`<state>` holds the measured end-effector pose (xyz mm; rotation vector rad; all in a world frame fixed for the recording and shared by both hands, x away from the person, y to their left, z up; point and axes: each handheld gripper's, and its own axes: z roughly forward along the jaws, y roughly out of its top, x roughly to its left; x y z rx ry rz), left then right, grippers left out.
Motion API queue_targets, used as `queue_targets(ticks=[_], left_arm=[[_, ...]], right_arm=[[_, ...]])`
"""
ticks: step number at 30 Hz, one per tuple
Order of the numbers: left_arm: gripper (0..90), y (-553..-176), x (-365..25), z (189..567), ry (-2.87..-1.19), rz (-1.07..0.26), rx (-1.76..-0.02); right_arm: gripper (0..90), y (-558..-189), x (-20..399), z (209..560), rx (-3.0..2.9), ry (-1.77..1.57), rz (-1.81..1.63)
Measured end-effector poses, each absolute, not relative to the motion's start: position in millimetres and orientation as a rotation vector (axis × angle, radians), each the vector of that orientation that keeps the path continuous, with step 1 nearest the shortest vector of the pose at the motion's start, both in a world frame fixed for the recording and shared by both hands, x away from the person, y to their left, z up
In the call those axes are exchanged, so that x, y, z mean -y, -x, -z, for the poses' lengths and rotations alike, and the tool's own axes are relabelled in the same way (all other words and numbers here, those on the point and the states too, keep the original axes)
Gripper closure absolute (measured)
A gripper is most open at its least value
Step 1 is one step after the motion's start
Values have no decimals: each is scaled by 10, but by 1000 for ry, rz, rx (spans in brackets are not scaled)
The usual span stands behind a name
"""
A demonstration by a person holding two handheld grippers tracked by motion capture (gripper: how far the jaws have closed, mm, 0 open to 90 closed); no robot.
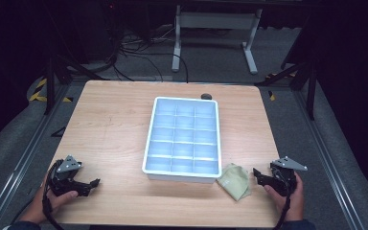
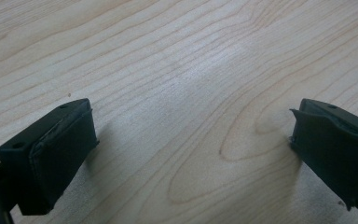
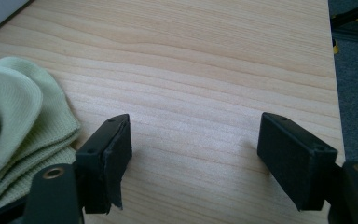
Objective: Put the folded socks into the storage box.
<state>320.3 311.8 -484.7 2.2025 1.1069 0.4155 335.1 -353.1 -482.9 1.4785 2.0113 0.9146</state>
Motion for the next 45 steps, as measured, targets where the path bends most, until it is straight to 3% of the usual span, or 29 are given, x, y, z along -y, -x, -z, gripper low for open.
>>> queue_targets(ticks=[2, 12, 30, 45], left_arm=[[3, -3201, -3118, 4847, -2201, -413, -1110], [4, -3203, -3123, 4846, -2204, -415, -1105], [4, -3197, -3119, 4854, -2192, -422, -1112], [4, -3195, -3119, 4853, -2191, -420, -1113]], right_arm=[[208, -3358, 3537, 4829, -2041, -1470, -937], [217, -3293, 3536, 4782, -2050, -1412, -939], [216, -2962, 3312, 4378, -2123, -1231, -1104], [219, -3008, 3014, 4539, -2260, -1179, -1083]])
